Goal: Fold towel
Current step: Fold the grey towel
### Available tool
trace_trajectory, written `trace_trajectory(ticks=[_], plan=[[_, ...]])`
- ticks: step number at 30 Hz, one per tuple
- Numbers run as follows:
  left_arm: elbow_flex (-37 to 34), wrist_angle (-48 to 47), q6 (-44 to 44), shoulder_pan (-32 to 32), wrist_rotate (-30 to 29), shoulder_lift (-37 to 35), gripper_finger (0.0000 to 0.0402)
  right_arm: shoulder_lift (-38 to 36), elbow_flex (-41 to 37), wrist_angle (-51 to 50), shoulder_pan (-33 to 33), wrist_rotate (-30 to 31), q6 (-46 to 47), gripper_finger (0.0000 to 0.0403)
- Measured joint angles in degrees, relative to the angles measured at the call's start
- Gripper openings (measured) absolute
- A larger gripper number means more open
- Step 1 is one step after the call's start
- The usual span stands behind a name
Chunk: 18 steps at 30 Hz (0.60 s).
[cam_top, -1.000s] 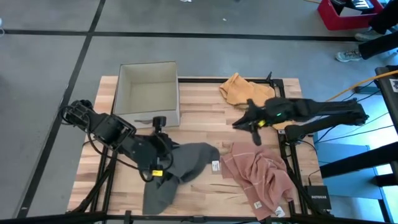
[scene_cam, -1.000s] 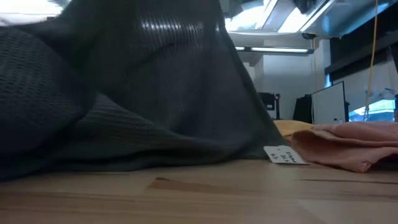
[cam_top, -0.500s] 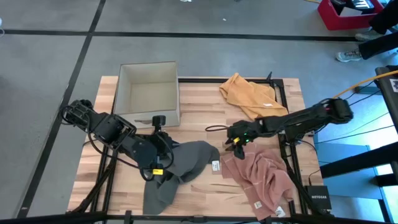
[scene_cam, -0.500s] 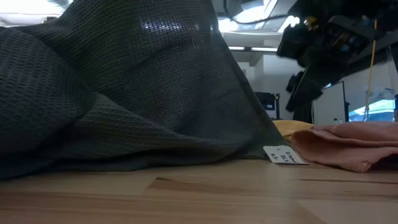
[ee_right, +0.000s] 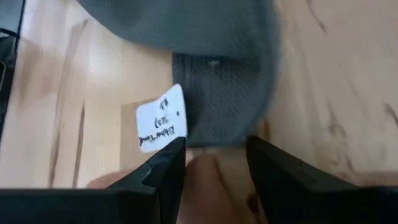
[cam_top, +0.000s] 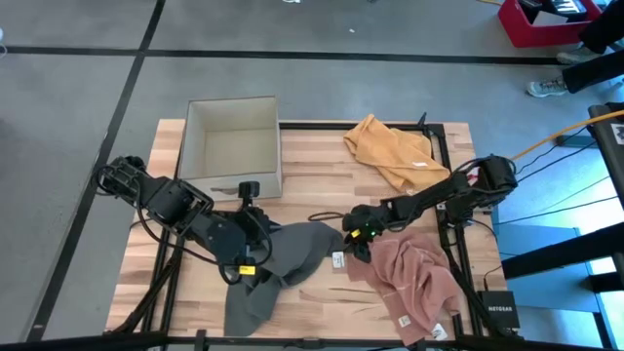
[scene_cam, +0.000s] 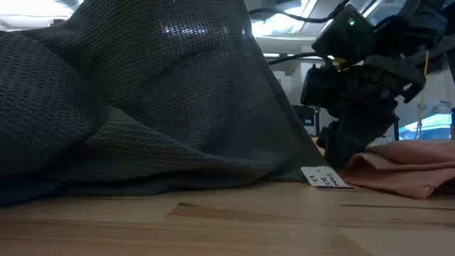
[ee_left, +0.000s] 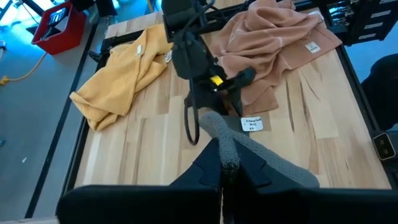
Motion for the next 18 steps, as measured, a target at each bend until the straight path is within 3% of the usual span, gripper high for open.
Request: trace_trajectory(ticks=[11,14,18], plan=[[0.0,-0.3,0.0,0.0,0.0,0.0,0.0007,3.8,0.1,7.0,4.3,6.1,0.2,0.0158],[0.0,-0.5,0.0,0.0,0.0,0.0,0.0007,4.0,0.1,7.9,5.2,8.0,-2.1,0.0113],[0.0,-0.5,0.0,0.0,0.0,0.0,0.0007,3.5,0.1,6.5,5.5,9.5,-4.7,0.0022]])
